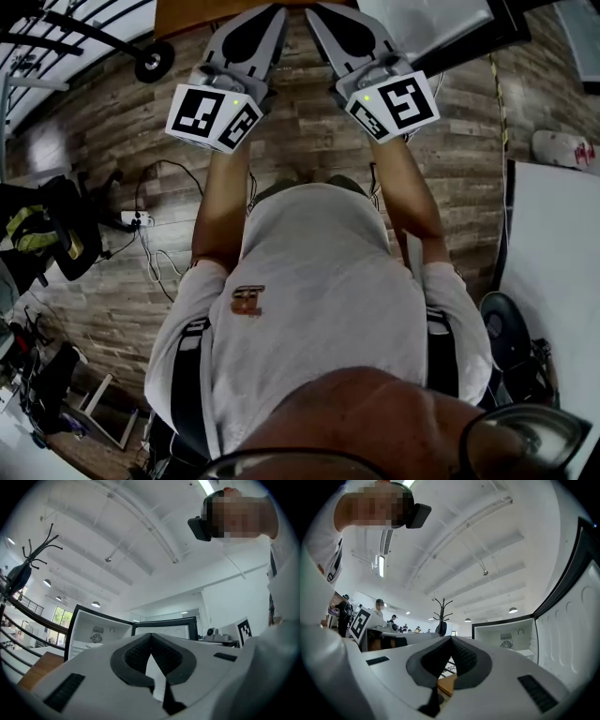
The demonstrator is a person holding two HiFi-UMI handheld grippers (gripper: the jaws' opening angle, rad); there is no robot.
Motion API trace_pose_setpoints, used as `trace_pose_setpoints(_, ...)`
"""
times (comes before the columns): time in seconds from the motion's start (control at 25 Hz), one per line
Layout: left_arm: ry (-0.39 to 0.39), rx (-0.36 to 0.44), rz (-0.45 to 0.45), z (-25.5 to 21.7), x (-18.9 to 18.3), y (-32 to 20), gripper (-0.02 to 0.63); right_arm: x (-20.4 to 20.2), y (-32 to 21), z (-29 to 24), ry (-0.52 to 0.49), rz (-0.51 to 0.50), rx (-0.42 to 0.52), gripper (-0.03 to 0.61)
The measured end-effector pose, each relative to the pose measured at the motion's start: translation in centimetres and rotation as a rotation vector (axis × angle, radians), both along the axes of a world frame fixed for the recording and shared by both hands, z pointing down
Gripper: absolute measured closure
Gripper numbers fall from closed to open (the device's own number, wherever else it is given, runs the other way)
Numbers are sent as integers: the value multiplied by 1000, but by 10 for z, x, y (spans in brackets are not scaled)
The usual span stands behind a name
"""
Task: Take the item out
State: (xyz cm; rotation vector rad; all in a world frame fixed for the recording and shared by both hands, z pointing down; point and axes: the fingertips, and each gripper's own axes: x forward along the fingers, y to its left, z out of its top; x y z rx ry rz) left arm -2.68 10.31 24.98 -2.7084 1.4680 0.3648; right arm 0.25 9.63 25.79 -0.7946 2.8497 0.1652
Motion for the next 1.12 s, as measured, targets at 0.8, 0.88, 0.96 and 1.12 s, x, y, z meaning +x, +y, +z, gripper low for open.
trace_pose_setpoints(0.8, 5, 20, 54, 5, -59, -19, 595, -52, -19, 10, 22, 74, 11, 546)
trace_pose_setpoints(0.88, 7, 18, 53, 4, -62, -25, 595, -54, -26, 9, 24, 76, 10, 546)
trace_pose_setpoints(0.96, 8, 15, 54, 6, -64, -32, 595, -55, -34, 9, 27, 80, 11, 546)
trace_pose_setpoints(1.12, 5, 15, 51, 11, -66, -50, 595, -55, -53, 12, 30, 85, 18, 546)
